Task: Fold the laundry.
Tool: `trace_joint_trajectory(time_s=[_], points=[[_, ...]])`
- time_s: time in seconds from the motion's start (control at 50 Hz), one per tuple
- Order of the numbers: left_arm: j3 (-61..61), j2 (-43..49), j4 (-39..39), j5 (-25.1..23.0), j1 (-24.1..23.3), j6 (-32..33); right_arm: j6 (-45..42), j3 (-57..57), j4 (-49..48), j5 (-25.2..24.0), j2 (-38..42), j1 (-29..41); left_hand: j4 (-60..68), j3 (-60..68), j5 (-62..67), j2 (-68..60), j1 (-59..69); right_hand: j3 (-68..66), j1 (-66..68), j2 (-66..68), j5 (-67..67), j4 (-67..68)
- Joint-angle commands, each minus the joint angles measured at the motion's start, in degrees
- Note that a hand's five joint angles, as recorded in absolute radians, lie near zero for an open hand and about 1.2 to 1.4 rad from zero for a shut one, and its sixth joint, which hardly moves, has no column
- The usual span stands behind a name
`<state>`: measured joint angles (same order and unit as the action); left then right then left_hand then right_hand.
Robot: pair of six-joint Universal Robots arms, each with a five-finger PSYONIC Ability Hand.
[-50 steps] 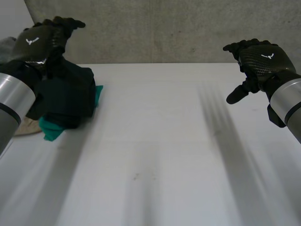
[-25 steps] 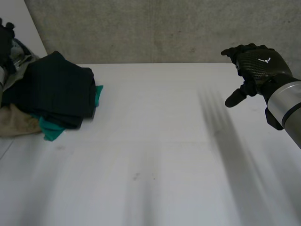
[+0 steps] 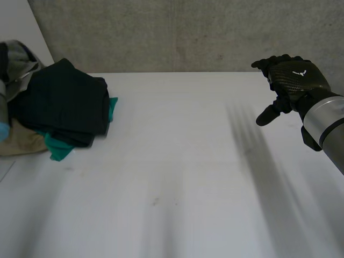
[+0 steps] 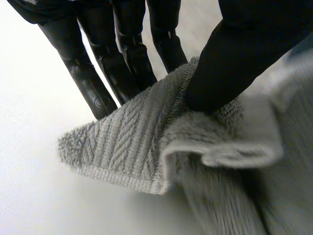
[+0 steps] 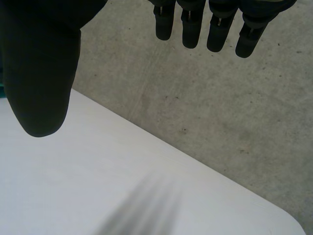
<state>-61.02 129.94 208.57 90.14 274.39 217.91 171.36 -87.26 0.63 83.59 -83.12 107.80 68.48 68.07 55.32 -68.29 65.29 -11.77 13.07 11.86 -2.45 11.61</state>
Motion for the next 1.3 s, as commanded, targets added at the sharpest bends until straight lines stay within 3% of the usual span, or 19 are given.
trace_joint_trajectory(time_s=[0.02,0.2,0.28,0.34,0.48,0.5,0.52,0.58,0.72,0.94,1.0,1.08,1.1,1.2,1.26,1.3], points=[[-1.29,-11.71,0.35,2.58,-6.75,-4.94,0.02,0.07,-0.02,-0.01,-0.02,-0.05,11.52,11.93,14.68,-11.71,14.71,1.77,-3.07,-1.86,2.45,-1.61],[-5.15,-24.19,-1.06,1.88,-21.41,-23.03,0.02,0.25,-0.02,-0.01,-0.55,-0.31,11.52,11.93,14.68,-11.71,14.71,1.77,-3.07,-1.86,2.45,-1.61],[-8.31,-26.14,-1.67,-1.01,-28.01,-28.75,0.02,0.34,-0.02,-0.01,-0.55,-0.49,11.52,11.93,14.68,-11.71,14.71,1.77,-3.07,-1.86,2.45,-1.61],[-10.16,-25.18,-2.46,-2.16,-31.63,-31.13,0.02,0.34,-0.02,-0.01,-0.64,-0.58,11.52,11.93,14.68,-11.71,14.71,1.77,-3.07,-1.86,2.45,-1.61],[-11.75,-12.71,-6.94,-3.21,-43.58,-37.82,0.02,0.34,-0.11,-0.1,-0.29,-0.66,11.52,11.93,14.68,-11.71,14.71,1.77,-3.07,-1.86,2.45,-1.61],[-11.49,-11.22,-7.64,-3.91,-44.46,-38.43,0.02,0.34,-0.11,-0.1,-0.02,-0.66,-1.45,-1.04,1.71,1.25,1.74,1.77,-3.07,-1.86,2.45,-1.61],[-11.31,-9.11,-8.7,-5.14,-45.08,-38.61,-0.06,0.34,-0.11,-0.1,0.15,-0.66,-27.22,-26.81,-24.06,27.03,-24.03,1.77,-3.07,-1.86,2.45,-1.61],[-10.78,-6.28,-10.28,-6.29,-45.0,-38.61,-0.15,0.34,-0.19,-0.1,0.42,-0.66,-58.48,-58.07,-55.32,58.29,-55.29,1.77,-3.07,-1.86,2.45,-1.61],[-11.31,-6.71,-13.45,-6.29,-44.3,-38.35,-3.49,1.04,0.25,-0.1,3.14,-0.66,-58.48,-58.07,-55.32,58.29,-55.29,1.77,-3.07,-1.86,2.45,-1.61],[-19.92,-24.55,-17.67,-6.64,-27.52,-37.65,-12.1,1.66,8.59,-0.62,3.14,1.35,-57.09,-56.68,-53.93,56.9,-53.9,1.77,-3.07,-1.86,2.45,-1.61],[-21.15,-25.97,-16.97,-7.43,-22.07,-33.18,-10.88,1.66,9.56,-0.54,3.67,5.3,-56.25,-55.84,-53.09,56.06,-53.06,1.77,-3.07,-1.86,2.45,-1.61],[-20.36,-22.81,-15.21,-11.82,-15.83,-20.8,-10.87,1.57,9.56,-0.1,6.13,9.79,-55.91,-55.5,-52.75,55.72,-52.72,1.77,-3.07,-1.86,2.45,-1.61],[-19.75,-20.19,-14.69,-14.09,-14.25,-15.2,-10.79,1.48,9.56,-0.1,7.09,10.75,-55.58,-55.17,-52.42,55.38,-52.39,1.77,-3.07,-1.86,2.45,-1.61],[-16.94,-11.48,-14.68,-18.94,-11.16,1.44,-10.79,0.43,9.47,-0.1,8.15,11.2,-54.4,-53.99,-51.24,54.21,-51.21,1.77,-3.07,-1.86,2.45,-1.61],[-14.84,-5.69,-14.68,-19.74,-10.63,7.59,-10.7,-0.27,9.47,-0.1,8.24,11.03,-53.89,-53.48,-50.73,53.7,-50.7,1.77,-3.07,-1.86,2.45,-1.61],[-13.78,-3.56,-14.51,-19.83,-10.54,8.32,-10.79,-0.71,9.3,-0.1,8.24,11.02,-53.39,-52.98,-50.23,53.2,-50.2,1.77,-3.07,-1.86,2.45,-1.61]])
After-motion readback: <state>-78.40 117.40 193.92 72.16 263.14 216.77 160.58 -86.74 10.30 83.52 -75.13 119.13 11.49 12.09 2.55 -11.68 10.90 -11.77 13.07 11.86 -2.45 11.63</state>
